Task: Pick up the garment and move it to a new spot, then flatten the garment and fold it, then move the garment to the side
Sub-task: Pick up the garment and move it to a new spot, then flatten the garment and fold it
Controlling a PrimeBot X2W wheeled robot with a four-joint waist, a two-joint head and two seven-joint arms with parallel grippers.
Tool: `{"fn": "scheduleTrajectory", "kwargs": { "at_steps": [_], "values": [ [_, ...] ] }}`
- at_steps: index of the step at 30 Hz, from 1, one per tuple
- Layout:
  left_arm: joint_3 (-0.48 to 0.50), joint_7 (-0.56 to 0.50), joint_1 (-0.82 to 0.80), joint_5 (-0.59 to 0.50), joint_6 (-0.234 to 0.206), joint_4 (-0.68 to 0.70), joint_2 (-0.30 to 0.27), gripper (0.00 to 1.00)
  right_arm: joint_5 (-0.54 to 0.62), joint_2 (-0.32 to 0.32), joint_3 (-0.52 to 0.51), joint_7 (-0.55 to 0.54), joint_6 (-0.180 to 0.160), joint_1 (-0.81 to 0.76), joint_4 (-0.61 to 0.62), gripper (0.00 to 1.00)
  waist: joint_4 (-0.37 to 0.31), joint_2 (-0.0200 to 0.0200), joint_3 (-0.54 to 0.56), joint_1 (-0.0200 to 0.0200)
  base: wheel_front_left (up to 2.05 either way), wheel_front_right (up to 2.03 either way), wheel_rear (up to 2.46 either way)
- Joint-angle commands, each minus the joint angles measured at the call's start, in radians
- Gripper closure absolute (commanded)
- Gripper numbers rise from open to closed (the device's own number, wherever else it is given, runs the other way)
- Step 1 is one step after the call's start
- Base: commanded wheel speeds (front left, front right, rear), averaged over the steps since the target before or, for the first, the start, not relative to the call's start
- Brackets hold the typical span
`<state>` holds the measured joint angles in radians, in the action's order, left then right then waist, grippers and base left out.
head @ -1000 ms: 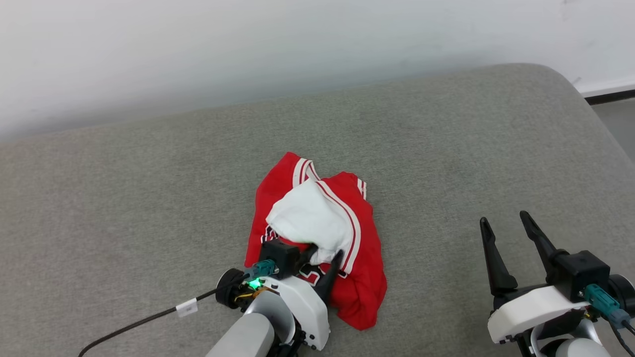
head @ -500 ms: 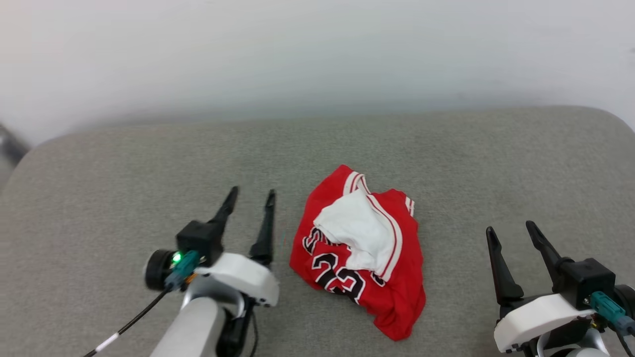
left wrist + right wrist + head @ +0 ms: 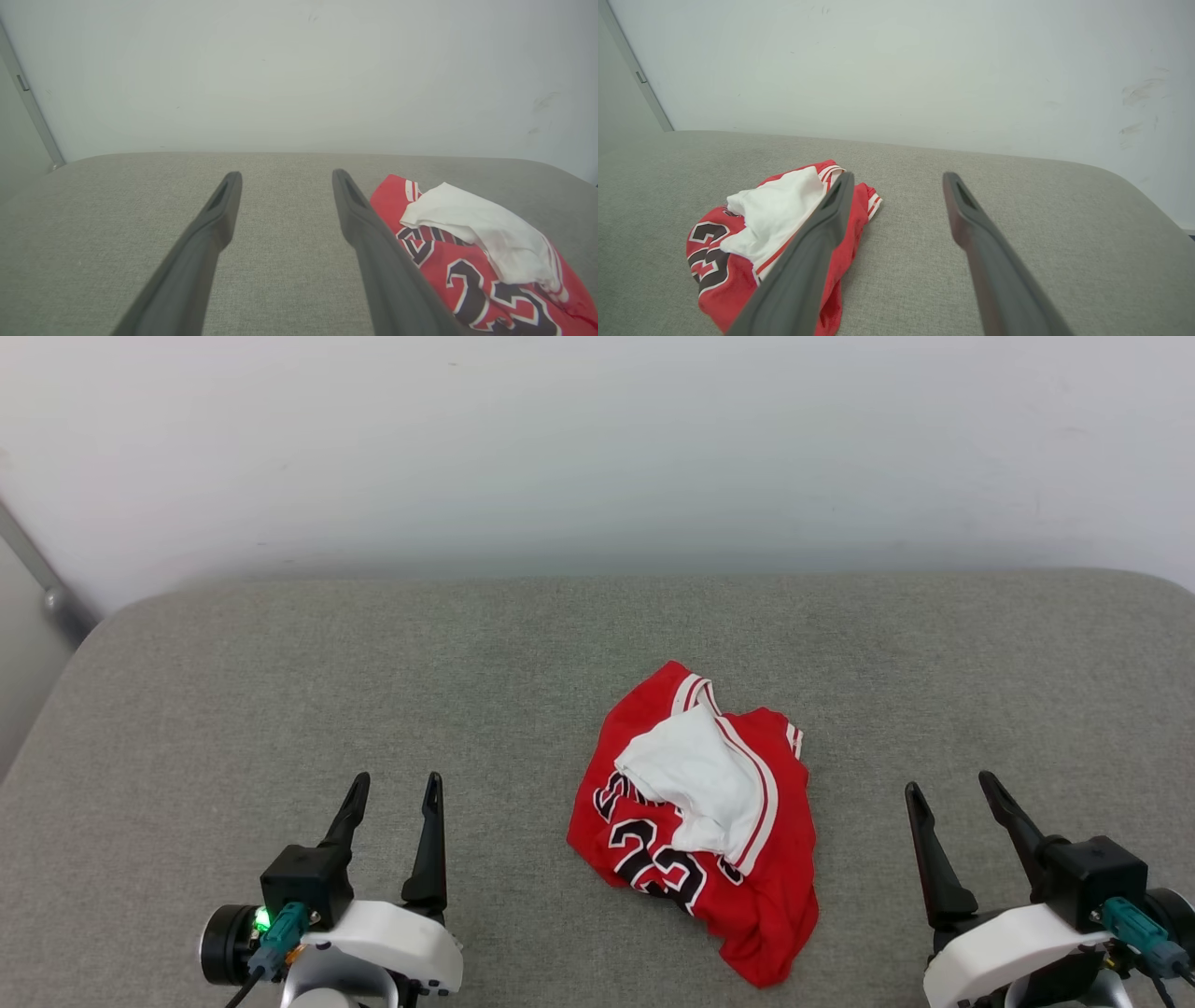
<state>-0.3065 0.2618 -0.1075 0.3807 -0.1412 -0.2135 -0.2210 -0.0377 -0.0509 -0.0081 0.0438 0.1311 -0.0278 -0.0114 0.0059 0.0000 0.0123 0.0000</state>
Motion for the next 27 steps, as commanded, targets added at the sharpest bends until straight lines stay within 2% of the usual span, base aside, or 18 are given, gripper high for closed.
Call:
{"fn": "scheduleTrajectory", "kwargs": {
  "at_steps": [1,14,17,20,24,27],
  "values": [
    [0.001,-0.001,0.007,0.002,-0.003,0.007,-0.003,0.0,-0.007,0.001,0.0,0.0,-0.001,-0.011,0.005,0.0,0.0,0.0,0.0,0.0,0.0,0.0,0.0],
    [-0.004,-0.015,0.004,0.009,-0.014,0.036,-0.006,0.0,-0.025,0.001,-0.029,-0.046,-0.001,0.014,-0.033,0.0,0.021,0.0,0.004,0.0,0.0,0.0,0.0],
    [-0.013,-0.016,-0.01,0.008,-0.014,0.043,0.0,0.0,-0.049,0.001,-0.002,-0.135,-0.001,0.07,-0.073,0.0,0.046,0.0,-0.006,0.0,0.0,0.0,0.0],
    [-0.025,-0.015,-0.024,0.004,-0.01,0.049,0.007,0.0,-0.079,-0.01,0.069,-0.278,-0.001,0.135,-0.115,0.0,0.077,0.0,-0.02,0.0,0.0,0.0,0.0],
    [-0.034,-0.01,-0.047,-0.001,-0.002,0.05,0.019,0.0,-0.15,-0.061,0.2,-0.471,-0.001,0.233,-0.157,0.0,0.119,0.0,-0.051,0.0,0.0,0.0,0.0],
    [-0.041,-0.007,-0.067,0.0,0.005,0.046,0.029,0.0,-0.203,-0.107,0.288,-0.576,-0.001,0.301,-0.18,0.0,0.146,0.0,-0.073,0.0,0.0,0.0,0.0]
  ]
}}
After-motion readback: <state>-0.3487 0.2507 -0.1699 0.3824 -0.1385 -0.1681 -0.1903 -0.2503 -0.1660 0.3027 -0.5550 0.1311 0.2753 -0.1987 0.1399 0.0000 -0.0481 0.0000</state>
